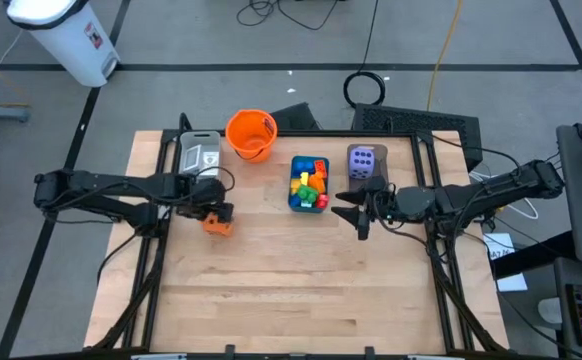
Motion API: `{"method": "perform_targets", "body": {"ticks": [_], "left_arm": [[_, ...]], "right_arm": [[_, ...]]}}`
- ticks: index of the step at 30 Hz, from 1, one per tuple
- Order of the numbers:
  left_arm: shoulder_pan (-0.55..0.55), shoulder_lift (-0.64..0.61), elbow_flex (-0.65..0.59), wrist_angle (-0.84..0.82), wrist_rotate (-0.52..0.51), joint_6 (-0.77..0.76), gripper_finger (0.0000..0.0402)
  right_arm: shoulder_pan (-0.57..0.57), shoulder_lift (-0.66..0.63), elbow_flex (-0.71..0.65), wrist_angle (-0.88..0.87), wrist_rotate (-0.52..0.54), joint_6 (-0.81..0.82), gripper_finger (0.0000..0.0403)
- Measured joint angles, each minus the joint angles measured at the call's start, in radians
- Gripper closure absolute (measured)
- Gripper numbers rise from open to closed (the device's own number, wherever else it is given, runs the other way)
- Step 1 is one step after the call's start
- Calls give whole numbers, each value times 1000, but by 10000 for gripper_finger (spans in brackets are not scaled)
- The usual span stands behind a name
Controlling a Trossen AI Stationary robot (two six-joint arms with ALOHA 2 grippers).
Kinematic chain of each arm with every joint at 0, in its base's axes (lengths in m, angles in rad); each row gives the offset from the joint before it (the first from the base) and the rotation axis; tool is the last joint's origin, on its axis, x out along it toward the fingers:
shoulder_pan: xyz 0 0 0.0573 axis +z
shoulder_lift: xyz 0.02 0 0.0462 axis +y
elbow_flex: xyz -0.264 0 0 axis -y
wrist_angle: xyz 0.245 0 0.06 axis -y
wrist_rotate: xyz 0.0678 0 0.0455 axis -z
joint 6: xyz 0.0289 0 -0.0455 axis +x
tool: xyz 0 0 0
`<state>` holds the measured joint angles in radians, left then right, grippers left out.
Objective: Pick & Place Toys
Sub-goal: Put the orange dice into the black bin
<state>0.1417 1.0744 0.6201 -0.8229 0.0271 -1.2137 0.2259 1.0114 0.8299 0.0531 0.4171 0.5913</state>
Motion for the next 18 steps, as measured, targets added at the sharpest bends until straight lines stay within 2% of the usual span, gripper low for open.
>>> {"method": "perform_targets", "body": {"ticks": [4,8,10,14,18], "left_arm": [[0,-53,-1,151,20,19,43],[0,-107,1,431,28,58,43],[0,-125,1,601,25,82,43],[0,-138,5,946,25,95,43],[0,-110,5,1158,9,80,43]], "right_arm": [[-18,0,0,150,-2,-58,167],[-38,0,1,359,-3,-160,167],[-49,0,22,386,-3,-218,167],[-50,19,158,215,-2,-344,168],[-49,120,373,-30,-3,-455,180]]}}
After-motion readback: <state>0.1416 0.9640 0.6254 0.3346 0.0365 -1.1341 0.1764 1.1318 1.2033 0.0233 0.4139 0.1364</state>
